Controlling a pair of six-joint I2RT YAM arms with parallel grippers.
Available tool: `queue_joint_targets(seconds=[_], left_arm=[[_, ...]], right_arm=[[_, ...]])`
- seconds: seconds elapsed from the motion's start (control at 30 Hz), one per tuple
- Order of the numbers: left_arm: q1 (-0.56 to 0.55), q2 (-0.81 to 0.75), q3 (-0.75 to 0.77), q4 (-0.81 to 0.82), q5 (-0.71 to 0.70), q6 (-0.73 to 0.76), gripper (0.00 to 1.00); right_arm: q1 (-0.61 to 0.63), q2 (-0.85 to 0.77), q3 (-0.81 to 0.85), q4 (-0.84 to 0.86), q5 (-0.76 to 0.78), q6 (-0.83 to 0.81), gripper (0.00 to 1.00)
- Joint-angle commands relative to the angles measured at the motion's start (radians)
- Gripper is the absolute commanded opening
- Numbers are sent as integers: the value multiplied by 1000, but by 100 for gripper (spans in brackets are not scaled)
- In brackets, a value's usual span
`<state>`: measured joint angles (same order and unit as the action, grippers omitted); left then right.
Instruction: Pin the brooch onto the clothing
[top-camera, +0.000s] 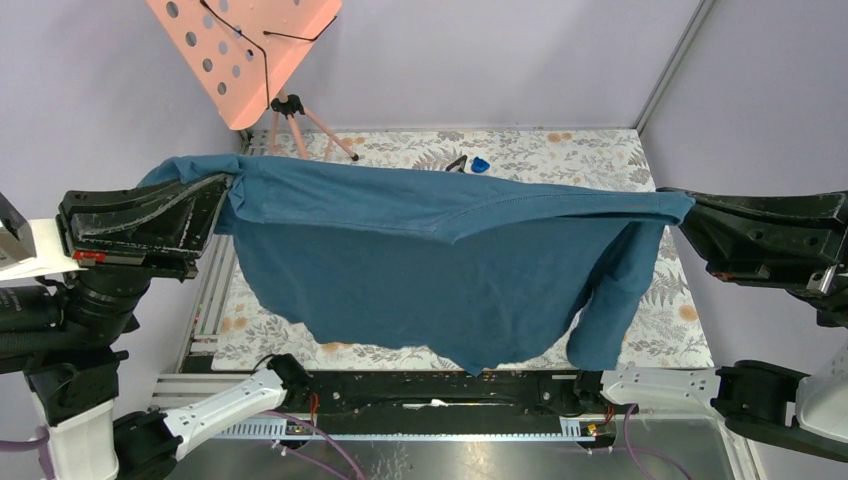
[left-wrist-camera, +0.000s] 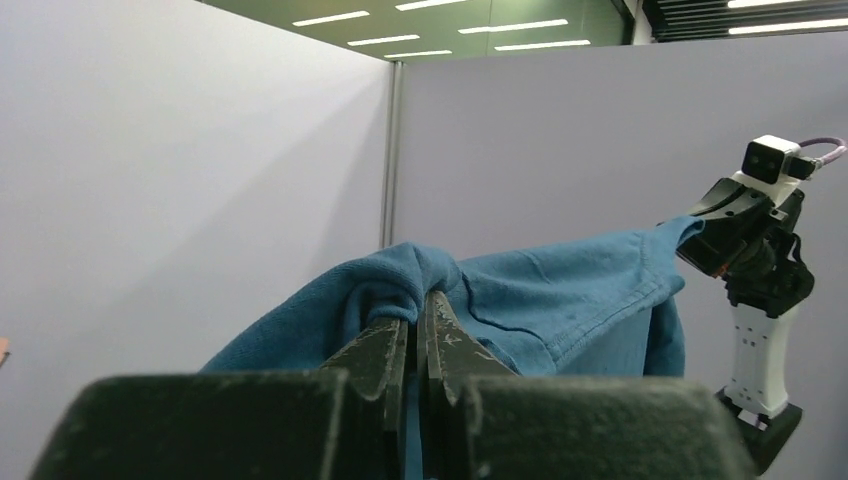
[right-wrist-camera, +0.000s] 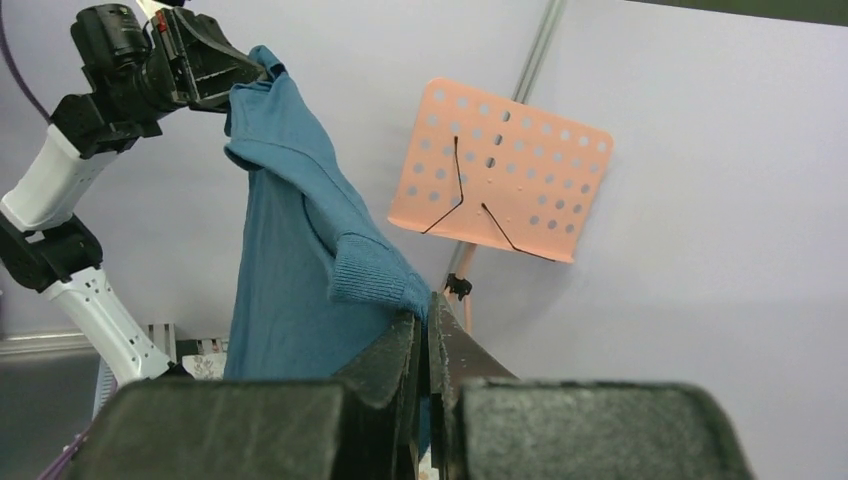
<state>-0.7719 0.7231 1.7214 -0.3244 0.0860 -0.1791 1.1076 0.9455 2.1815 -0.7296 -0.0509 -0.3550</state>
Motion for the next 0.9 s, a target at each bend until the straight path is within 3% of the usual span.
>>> queue_joint_targets(seconds=[0.0,0.07,0.27,0.3,0.4,0.6,0.7,0.87], left_arm=[[4,3,-11,36,22,-25,0],[4,15,-52,30,-64,-4,0],[5,154,-252,-34,-473,-40,0],[7,169,-299,-28,-521,-63,0],[29,203,-452,8,-591,-151,0],[144,349,-635,110,-528,-225,0],[204,494,-631,133,-507,-240,0],[274,715,-565,164,-530,-275,0]], right_arm=[[-3,-30,-66,83,3,-39,0],[-2,-43,-143,125,116,-82,0],[-9,9,-504,382,775,-315,0],[-24,20,-552,390,813,-310,0],[-126,14,-701,387,785,-181,0],[-469,86,-925,383,490,106,0],[-610,234,-926,382,473,118,0],[-716,526,-799,382,473,118,0]])
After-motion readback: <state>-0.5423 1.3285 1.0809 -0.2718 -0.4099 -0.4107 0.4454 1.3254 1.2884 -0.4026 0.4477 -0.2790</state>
